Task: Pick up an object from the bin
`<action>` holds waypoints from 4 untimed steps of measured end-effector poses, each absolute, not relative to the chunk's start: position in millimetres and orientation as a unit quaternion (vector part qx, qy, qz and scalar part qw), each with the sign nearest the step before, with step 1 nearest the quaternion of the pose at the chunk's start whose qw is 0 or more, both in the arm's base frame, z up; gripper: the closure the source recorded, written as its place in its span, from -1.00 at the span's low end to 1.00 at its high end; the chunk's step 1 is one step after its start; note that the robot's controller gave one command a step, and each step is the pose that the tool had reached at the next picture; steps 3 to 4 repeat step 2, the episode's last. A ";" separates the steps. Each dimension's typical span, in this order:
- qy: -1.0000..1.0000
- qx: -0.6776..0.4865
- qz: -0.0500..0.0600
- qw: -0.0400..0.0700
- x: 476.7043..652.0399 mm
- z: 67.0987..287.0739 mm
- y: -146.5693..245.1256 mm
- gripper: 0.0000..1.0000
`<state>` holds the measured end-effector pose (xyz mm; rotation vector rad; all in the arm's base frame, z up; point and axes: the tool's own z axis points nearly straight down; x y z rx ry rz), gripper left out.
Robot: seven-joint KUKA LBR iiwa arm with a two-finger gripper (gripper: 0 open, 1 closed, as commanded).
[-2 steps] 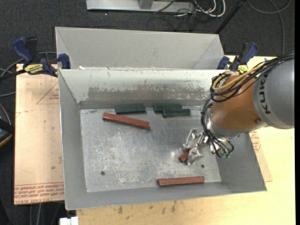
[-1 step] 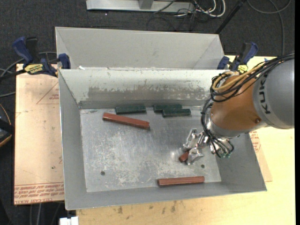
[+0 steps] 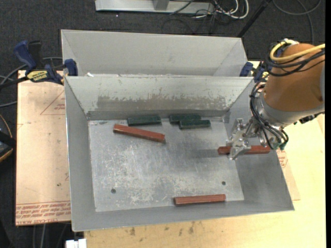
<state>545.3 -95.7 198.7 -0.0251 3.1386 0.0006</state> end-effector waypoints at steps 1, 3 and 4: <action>1.000 -0.008 0.000 0.001 545.3 198.7 -95.8 1.00; 0.973 -0.231 0.000 0.002 583.4 327.6 -144.6 1.00; 0.973 -0.231 0.000 0.002 583.4 327.6 -144.6 1.00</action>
Offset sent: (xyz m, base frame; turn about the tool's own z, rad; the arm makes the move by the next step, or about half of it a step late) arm 0.0405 -0.0545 0.1414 -0.4939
